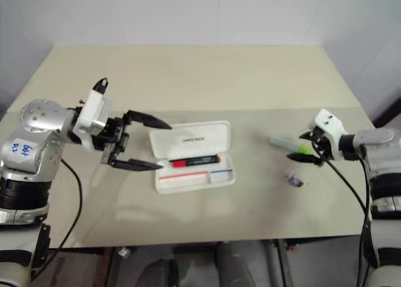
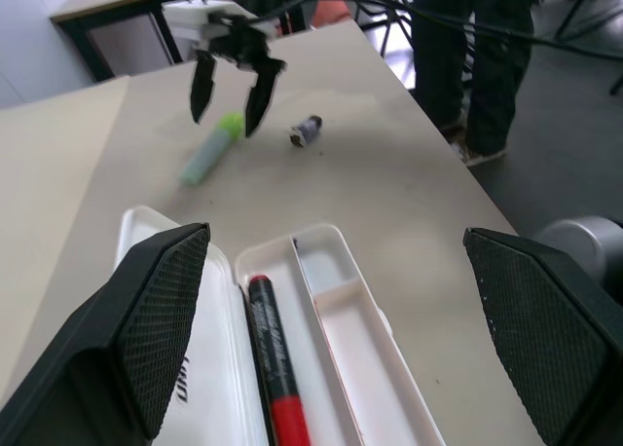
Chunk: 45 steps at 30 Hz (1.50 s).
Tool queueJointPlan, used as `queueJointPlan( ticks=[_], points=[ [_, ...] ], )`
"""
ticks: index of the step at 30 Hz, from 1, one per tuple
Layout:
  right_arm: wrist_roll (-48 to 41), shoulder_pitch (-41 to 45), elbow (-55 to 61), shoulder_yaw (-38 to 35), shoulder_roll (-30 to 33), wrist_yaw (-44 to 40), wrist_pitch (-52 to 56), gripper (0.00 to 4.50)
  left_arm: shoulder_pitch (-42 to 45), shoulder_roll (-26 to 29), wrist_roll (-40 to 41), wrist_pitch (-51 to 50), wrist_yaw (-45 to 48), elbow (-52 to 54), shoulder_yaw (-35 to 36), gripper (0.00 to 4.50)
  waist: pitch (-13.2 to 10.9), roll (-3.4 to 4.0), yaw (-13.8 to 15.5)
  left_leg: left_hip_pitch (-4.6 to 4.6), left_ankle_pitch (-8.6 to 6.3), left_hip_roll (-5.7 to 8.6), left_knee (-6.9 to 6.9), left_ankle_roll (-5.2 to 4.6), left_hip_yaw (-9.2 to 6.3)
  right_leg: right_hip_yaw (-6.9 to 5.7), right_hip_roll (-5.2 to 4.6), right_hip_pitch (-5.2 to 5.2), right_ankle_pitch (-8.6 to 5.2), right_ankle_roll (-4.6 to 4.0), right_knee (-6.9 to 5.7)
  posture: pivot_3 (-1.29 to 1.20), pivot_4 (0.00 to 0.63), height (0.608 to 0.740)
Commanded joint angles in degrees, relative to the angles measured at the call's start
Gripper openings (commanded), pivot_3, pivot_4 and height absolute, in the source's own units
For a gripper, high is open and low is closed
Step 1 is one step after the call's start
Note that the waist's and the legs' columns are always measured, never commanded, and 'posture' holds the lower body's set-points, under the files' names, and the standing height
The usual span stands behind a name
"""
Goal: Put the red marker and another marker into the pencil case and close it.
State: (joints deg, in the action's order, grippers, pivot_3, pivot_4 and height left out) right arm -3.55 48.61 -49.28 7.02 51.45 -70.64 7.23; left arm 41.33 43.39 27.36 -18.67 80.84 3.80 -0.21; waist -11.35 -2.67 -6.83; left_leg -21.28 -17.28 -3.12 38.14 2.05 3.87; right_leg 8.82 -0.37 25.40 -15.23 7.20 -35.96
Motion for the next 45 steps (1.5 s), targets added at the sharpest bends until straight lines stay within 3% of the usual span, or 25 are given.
queueJointPlan(
  ticks=[1, 5, 8, 16, 22, 28, 31, 36, 45],
  points=[
    [3.9, 4.3, -7.2, 1.6, -0.8, -0.9, -3.2, 4.50, 0.0, 1.3, 1.1, 0.8, -0.1, 1.2, 2.0, 4.49, 0.0, 0.01, -0.4, 0.00, 0.00, 0.00, 0.00, 0.00, 0.00, 0.00, -0.01, 0.00, 0.00, 0.00, 0.00, 0.00, 0.150, 0.740],
    [7.5, 7.8, -14.0, 3.6, -2.5, -2.9, -4.7, 4.50, -0.5, 2.0, 1.1, 0.9, 0.1, 1.0, 2.4, 4.49, 0.0, 0.01, -1.1, 0.00, 0.01, 0.00, -0.01, 0.01, -0.03, -0.02, 0.00, 0.00, 0.00, 0.00, -0.01, 0.00, 0.150, 0.740],
    [9.9, 9.8, -17.5, 5.4, -3.2, -6.6, -4.6, 3.88, -0.4, 2.8, 1.3, 0.8, 0.6, 0.7, 2.5, 4.50, 0.0, 0.01, -1.4, 0.00, 0.01, 0.02, -0.01, 0.01, -0.03, -0.03, -0.03, 0.00, 0.00, 0.02, -0.02, 0.00, 0.150, 0.740],
    [11.7, 13.1, -20.7, 4.2, -4.9, -5.1, -7.2, 1.17, -1.7, 4.4, 1.4, 1.5, 1.6, -0.2, 3.7, 4.50, 0.0, 0.01, -2.0, 0.03, 0.02, 0.01, -0.01, 0.04, -0.06, -0.05, -0.02, -0.02, 0.00, 0.01, -0.07, 0.00, 0.150, 0.740],
    [10.7, 12.9, -19.7, 2.4, -4.5, -4.0, -10.8, 1.17, -3.7, 4.1, 0.2, 4.8, 1.4, -2.4, 3.6, 4.50, 0.0, 0.01, -2.7, 0.04, 0.04, 0.09, 0.03, 0.06, -0.07, -0.03, -0.11, -0.08, 0.04, 0.09, -0.06, 0.00, 0.150, 0.740],
    [6.5, 9.3, -8.3, 0.6, -2.6, -15.3, -8.4, 1.17, -6.0, 5.2, 0.1, 5.3, 2.1, -3.3, 3.0, 4.50, 0.0, 0.04, -2.9, 0.05, 0.05, 0.12, 0.00, 0.05, -0.08, -0.03, -0.13, -0.07, 0.06, 0.12, -0.08, 0.00, 0.150, 0.740],
    [-0.1, -0.5, 14.8, -0.2, 0.1, -21.3, 0.4, 1.17, -8.2, 6.2, -1.4, 8.0, 3.5, -5.1, 2.8, 4.50, 0.0, 0.05, -2.5, 0.02, 0.05, 0.11, -0.03, 0.06, -0.22, -0.09, -0.11, -0.06, -0.03, 0.14, -0.15, 0.00, 0.150, 0.740],
    [-9.4, -11.4, 47.2, -0.8, 1.2, -17.1, 17.5, 1.17, -10.9, 6.7, -3.4, 12.8, 4.1, -7.4, 2.8, 4.50, 0.0, 0.07, -2.2, 0.02, 0.04, 0.12, 0.00, 0.06, -0.22, -0.05, -0.13, -0.04, -0.08, 0.14, -0.25, 0.00, 0.150, 0.740],
    [-13.6, -9.5, 66.5, 6.1, -6.7, -6.9, 32.1, 1.17, -13.9, 5.4, -4.3, 14.9, 2.9, -7.9, 1.8, 4.50, 0.0, -0.02, -1.1, 0.03, 0.04, 0.17, 0.06, 0.04, -0.25, -0.06, -0.15, -0.03, -0.10, 0.07, -0.31, 0.00, 0.150, 0.740]
  ],
)
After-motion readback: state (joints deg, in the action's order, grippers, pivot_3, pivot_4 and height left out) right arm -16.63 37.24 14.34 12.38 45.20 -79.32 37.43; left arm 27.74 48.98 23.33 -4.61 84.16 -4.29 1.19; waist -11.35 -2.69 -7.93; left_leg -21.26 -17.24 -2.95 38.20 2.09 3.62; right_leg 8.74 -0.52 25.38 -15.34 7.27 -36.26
